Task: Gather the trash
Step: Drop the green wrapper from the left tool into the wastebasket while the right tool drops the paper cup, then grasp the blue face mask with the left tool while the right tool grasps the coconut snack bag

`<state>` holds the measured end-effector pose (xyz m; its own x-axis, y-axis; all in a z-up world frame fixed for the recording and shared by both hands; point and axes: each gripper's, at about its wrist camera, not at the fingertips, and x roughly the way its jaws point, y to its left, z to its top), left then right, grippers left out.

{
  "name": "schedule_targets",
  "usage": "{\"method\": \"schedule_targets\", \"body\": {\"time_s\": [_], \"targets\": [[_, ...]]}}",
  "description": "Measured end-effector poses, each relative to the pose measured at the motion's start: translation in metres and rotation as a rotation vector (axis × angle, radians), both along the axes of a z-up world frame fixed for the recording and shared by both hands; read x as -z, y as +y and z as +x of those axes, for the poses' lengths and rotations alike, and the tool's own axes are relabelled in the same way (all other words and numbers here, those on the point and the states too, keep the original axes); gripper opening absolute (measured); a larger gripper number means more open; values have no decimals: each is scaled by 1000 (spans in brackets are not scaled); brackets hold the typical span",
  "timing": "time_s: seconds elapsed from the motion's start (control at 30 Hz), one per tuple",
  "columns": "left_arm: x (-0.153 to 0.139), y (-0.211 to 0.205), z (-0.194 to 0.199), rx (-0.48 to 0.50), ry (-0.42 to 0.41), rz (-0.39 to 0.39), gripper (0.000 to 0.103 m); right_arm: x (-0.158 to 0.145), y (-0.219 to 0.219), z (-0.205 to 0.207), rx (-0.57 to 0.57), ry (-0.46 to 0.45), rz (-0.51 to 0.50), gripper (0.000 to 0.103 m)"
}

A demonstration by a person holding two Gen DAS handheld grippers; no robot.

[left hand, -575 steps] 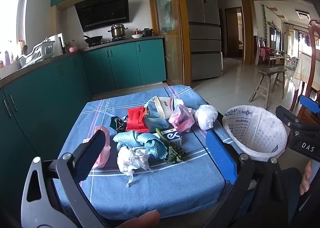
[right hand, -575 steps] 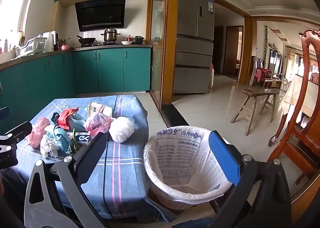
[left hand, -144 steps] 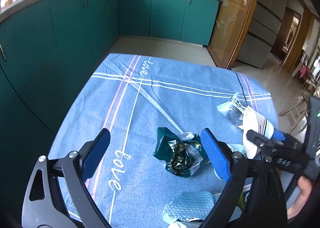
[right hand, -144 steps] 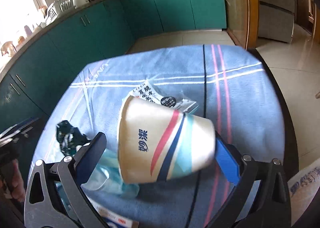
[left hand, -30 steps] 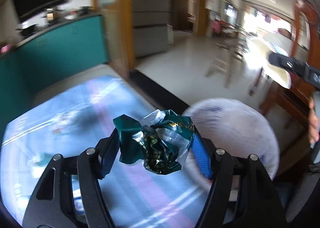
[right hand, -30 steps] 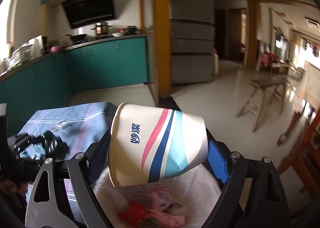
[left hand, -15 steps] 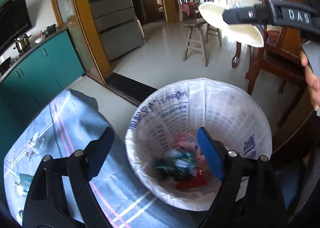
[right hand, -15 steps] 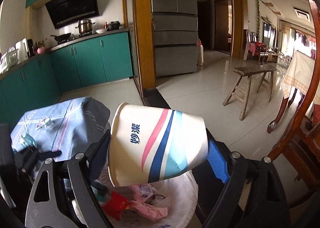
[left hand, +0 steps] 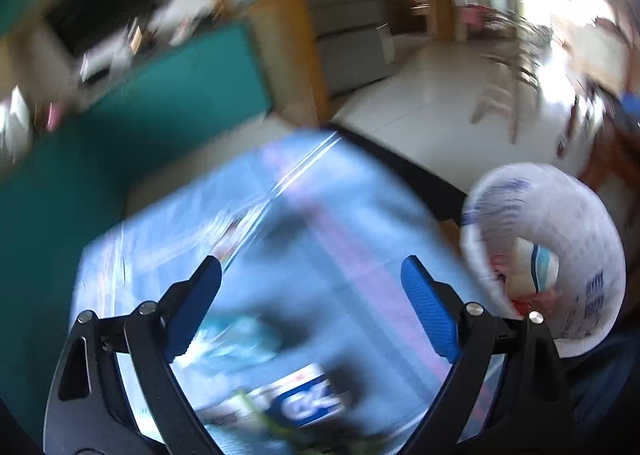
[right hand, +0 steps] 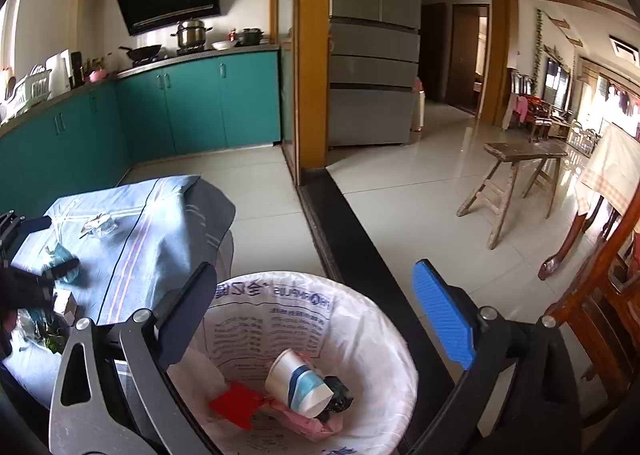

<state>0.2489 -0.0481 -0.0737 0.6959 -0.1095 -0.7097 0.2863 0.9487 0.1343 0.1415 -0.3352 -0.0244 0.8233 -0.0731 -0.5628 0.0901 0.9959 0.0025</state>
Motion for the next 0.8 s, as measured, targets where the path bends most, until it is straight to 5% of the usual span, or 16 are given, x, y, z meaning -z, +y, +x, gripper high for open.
{"method": "schedule_targets", "body": {"time_s": [0.1,0.3,0.37,0.47,0.57,0.8], "targets": [[15,44,22,-68,146,-146,91,5,15,12,-35,23,-2,96],[38,69,32,-128,178,-100,88,14,49,35,-132,51,18,96],[46,71,35,-137,203,-88,69,16,60,47,-172,56,74,96],[48,76,35,-158,198,-73,56,21,83,65,-219,79,144,96],[44,89,32,-178,211,-142,42,27,113,88,-268,127,162,96],[40,119,26,-256,197,-188,35,35,229,186,-480,250,196,96]]}}
